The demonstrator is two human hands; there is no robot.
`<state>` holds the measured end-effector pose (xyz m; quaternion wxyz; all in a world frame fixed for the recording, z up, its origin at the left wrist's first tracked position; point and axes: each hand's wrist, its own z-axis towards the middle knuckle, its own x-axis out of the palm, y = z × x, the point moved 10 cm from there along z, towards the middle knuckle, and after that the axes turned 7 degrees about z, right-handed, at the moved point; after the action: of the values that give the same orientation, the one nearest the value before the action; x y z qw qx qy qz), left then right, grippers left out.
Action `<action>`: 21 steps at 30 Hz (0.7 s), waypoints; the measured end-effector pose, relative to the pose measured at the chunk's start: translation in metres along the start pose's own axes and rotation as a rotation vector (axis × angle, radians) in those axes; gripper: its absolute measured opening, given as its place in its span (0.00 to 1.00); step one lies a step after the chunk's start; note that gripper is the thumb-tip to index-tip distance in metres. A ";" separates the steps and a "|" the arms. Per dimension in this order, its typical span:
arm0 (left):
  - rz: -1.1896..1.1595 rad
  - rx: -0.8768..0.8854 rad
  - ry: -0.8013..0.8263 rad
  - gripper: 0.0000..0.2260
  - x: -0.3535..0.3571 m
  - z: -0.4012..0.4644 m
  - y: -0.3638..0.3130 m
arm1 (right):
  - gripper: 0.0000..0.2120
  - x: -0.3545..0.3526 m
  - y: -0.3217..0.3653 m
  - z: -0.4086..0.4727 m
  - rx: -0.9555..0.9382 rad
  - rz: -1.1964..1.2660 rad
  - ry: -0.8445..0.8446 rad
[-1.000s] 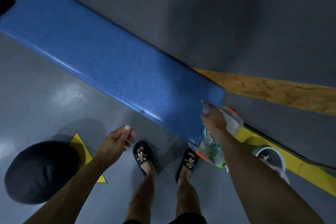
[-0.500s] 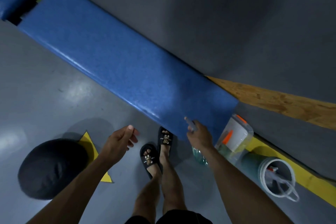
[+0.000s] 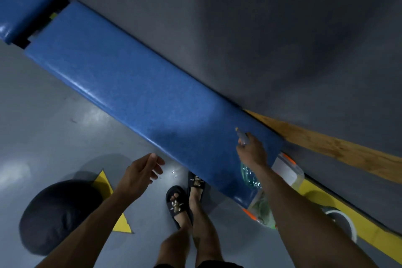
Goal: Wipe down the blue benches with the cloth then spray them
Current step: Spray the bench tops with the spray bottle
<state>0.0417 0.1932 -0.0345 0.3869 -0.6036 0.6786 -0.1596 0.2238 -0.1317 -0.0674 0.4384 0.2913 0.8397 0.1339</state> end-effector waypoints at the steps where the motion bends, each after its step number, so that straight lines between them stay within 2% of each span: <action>1: -0.001 -0.006 -0.002 0.25 0.000 0.002 -0.002 | 0.06 0.010 0.003 -0.009 -0.025 -0.025 0.045; 5: 0.012 -0.029 -0.015 0.25 -0.002 0.004 -0.002 | 0.13 0.074 0.004 -0.052 -0.131 -0.123 0.317; 10: -0.019 -0.055 -0.026 0.27 -0.008 -0.002 0.003 | 0.15 0.130 0.017 -0.092 -0.246 -0.198 0.471; 15: -0.036 -0.080 -0.053 0.24 -0.013 -0.010 0.009 | 0.10 0.135 0.023 -0.086 -0.231 -0.233 0.406; 18: -0.050 -0.101 -0.065 0.26 -0.014 -0.013 0.011 | 0.08 0.113 0.029 -0.063 -0.182 -0.185 0.321; 21: -0.041 -0.097 -0.069 0.23 -0.015 -0.015 0.008 | 0.07 0.083 0.037 -0.034 -0.127 -0.109 0.267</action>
<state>0.0254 0.2053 -0.0253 0.3768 -0.6407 0.6592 -0.1135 0.1728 -0.0508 -0.0847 0.3472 0.1968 0.8947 0.2004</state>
